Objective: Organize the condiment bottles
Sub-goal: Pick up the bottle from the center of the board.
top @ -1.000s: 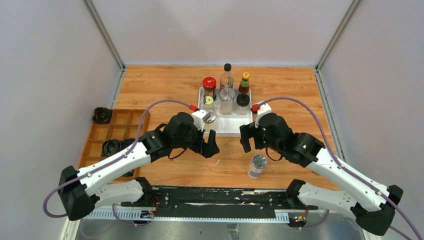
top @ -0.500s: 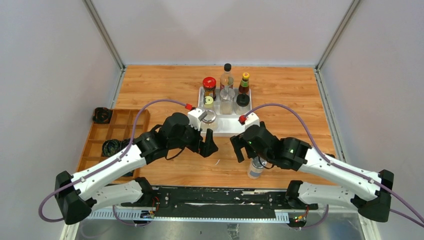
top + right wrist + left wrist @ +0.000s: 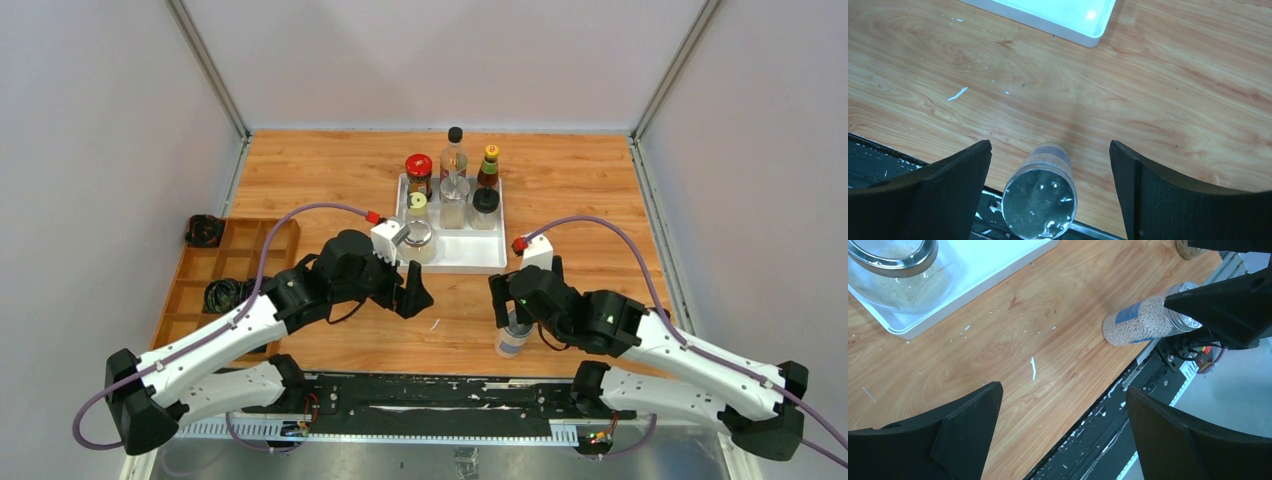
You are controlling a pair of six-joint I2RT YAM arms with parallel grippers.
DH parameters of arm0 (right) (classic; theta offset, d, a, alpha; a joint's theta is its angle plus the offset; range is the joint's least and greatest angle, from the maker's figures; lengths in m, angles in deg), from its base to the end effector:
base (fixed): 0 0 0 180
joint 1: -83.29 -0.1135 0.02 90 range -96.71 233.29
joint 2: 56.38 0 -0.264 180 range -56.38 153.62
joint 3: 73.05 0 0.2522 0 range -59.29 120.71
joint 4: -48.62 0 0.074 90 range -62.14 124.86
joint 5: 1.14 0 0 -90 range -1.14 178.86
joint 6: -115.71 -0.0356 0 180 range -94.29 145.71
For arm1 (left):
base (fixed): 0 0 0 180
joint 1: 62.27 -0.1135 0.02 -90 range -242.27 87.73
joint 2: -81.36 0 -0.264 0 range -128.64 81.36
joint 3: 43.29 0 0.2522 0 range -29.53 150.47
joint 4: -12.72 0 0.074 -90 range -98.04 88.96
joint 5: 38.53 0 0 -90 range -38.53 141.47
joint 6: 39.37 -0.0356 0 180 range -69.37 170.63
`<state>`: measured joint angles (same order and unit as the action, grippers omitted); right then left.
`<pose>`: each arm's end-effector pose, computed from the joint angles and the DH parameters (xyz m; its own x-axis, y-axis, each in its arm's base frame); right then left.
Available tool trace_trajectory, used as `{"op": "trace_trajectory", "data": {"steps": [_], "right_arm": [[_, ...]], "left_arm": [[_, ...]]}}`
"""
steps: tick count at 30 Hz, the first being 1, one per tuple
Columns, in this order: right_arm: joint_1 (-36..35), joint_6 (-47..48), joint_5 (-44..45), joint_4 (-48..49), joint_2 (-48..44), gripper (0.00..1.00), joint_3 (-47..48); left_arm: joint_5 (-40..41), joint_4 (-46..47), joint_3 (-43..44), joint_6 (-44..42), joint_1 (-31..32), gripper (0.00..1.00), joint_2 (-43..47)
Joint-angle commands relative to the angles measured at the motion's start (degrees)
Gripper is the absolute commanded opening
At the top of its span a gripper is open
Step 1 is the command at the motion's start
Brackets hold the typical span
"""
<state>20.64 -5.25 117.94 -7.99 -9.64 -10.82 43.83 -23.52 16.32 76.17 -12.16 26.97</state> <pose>0.0895 0.1353 0.3040 -0.5719 -0.1270 -0.8104 -0.3660 0.9237 0.1135 0.1317 -0.1650 0.2948 -0.6576 0.1204 -0.7437 0.6096 0.6651 -0.4313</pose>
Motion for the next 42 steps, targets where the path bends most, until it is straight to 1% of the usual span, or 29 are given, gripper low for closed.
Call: {"op": "trace_trajectory", "data": {"steps": [1,8,11,20,27,33,38,42], "right_arm": [[-0.76,-4.05,2.88,-3.61,-2.37,0.94,-2.14],[-0.75,-1.96,0.22,-2.24,-5.2,0.95,-4.05],[-0.74,-1.1,-1.11,-1.78,-6.71,0.95,-4.55],[-0.89,1.24,-5.13,0.45,-7.51,0.96,-5.75],[-1.78,2.98,-6.94,1.5,-4.02,0.96,-3.37],[-6.72,0.8,-4.53,0.89,-2.77,0.96,-2.28],[-12.94,-2.84,3.41,-2.33,-3.02,0.96,-1.73],[-13.61,-4.48,5.43,-4.43,-2.41,0.96,-1.02]], "left_arm": [[-1.15,1.78,-0.41,0.49,0.52,1.0,-0.68],[-2.6,-0.18,3.21,2.3,0.67,1.0,-6.85],[-1.6,-1.27,5.25,2.95,1.34,1.0,-8.3],[2.39,-5.11,7.85,3.34,1.66,1.0,-6.72],[3.33,-4.88,7.2,3.19,1.73,1.0,-5.84],[3.6,-1.77,5.94,3.5,1.73,1.0,-4.67],[2.65,-0.94,5.52,3.69,1.74,1.0,-3.98],[1.28,0.39,3.79,4.3,1.82,1.0,-2.74]]}}
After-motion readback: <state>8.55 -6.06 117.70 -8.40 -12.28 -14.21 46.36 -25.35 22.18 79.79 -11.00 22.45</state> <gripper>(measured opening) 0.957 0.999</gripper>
